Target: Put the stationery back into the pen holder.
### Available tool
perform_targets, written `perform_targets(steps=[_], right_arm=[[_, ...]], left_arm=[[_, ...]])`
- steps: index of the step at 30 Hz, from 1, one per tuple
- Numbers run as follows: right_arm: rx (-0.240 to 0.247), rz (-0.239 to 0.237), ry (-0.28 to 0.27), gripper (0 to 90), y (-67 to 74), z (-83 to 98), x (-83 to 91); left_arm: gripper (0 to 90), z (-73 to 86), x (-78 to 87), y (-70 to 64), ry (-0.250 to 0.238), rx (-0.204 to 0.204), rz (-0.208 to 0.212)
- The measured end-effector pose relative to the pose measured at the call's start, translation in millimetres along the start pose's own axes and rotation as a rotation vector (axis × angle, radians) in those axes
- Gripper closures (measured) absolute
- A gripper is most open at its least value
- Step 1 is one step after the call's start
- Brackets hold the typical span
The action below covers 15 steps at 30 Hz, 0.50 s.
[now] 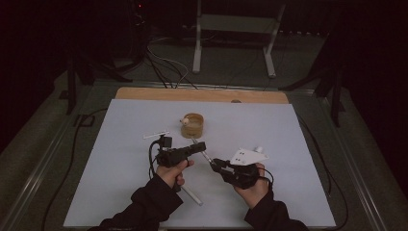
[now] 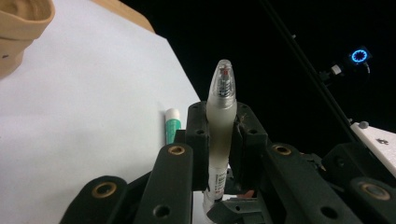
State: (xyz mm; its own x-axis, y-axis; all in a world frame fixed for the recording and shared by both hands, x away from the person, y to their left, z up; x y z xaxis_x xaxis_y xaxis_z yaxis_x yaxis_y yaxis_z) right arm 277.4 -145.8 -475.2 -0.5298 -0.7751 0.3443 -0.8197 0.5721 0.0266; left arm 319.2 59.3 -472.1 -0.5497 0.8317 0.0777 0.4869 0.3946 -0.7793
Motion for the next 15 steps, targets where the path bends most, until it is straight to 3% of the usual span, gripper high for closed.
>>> perform_targets(steps=[2, 6, 9, 15], right_arm=[[0.004, -0.001, -0.003, 77.1, -0.1, -0.1, 0.3], [-0.005, -0.016, -0.011, 74.5, -1.4, -0.2, 0.0], [-0.062, -0.019, -0.002, 62.8, -4.2, 0.4, -0.4], [-0.086, 0.014, 0.007, 44.4, -8.6, 2.7, 1.8]], left_arm=[[80.6, 0.0, 0.5, 0.3, -0.004, 0.006, 0.006], [80.7, -0.6, 0.9, -3.1, -0.007, -0.035, 0.01], [80.7, 0.1, 1.4, -5.8, -0.007, -0.084, 0.015], [80.7, -4.3, 4.1, -6.5, -0.003, -0.147, 0.007]])
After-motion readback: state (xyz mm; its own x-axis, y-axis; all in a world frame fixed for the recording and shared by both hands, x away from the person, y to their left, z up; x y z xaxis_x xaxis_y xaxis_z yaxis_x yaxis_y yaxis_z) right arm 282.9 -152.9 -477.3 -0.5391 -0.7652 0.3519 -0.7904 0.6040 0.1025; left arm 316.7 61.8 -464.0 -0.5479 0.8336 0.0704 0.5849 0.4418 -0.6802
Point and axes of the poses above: each handheld gripper's, and its own axes: x roughly backward along the jaws, z roughly out of its underside, y roughly to its left, the point moved 3 cm from there along -x, roughly forward along the jaws, and after that the axes turned 10 degrees about -y, right-handed, at the moved point
